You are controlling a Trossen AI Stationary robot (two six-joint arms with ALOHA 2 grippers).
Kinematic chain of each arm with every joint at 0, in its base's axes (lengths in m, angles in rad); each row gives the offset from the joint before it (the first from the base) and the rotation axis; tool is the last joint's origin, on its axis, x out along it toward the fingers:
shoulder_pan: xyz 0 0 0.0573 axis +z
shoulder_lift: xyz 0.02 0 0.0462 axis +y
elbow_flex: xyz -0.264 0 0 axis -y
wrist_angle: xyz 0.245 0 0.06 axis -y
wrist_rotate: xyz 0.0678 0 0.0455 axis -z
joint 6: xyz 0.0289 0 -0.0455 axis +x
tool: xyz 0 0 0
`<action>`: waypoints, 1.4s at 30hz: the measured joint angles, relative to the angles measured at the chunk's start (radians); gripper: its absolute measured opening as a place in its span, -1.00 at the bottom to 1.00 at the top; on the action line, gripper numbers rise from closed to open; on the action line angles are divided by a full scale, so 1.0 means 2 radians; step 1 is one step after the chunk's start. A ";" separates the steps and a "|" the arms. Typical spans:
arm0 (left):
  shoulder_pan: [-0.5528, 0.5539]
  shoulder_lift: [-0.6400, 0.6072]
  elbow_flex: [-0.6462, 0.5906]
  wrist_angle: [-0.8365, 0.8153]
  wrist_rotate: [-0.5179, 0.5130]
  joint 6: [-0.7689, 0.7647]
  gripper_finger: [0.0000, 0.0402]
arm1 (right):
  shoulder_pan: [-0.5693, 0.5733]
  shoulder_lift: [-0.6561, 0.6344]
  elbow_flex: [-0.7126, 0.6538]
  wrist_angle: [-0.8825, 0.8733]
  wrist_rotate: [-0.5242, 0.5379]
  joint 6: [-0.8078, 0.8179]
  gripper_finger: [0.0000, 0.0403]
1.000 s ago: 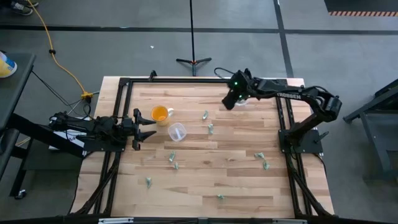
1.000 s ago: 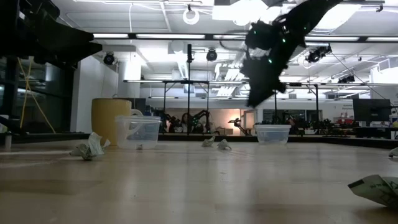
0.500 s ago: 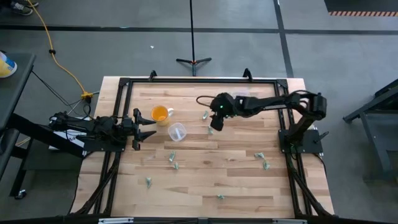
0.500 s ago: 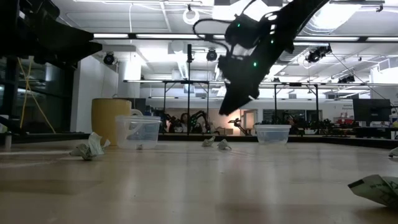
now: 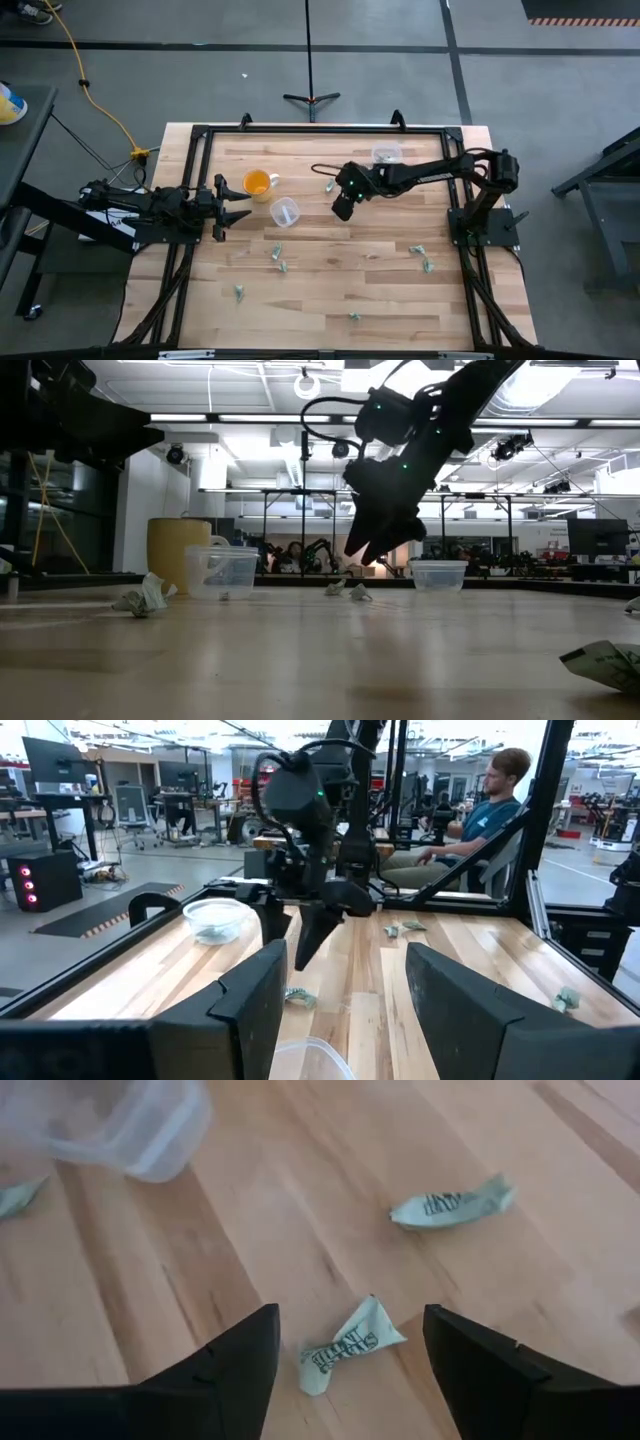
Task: Pick and place Stevia / Truvia into bins
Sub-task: Put the stevia packet into the top transparent container
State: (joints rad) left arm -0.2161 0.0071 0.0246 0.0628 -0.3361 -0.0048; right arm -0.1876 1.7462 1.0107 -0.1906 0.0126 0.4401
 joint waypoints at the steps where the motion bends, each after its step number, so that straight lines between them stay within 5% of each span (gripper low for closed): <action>1: 0.000 0.000 0.000 0.000 0.000 0.000 0.20 | 0.006 0.000 0.000 -0.002 0.013 0.009 0.15; 10: 0.000 0.000 0.000 0.000 0.000 0.000 0.20 | 0.053 0.009 0.000 -0.005 0.112 0.042 0.02; 33: 0.000 0.000 0.000 0.000 0.003 0.000 0.20 | 0.074 0.076 0.000 0.028 0.135 0.062 -0.11; 42: 0.000 0.000 0.000 0.000 0.001 0.000 0.20 | 0.074 0.076 0.000 0.024 0.128 0.050 -0.44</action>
State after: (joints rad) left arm -0.2160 0.0070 0.0246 0.0620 -0.3342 -0.0051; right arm -0.0391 1.8980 1.0107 -0.1429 0.2680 0.5410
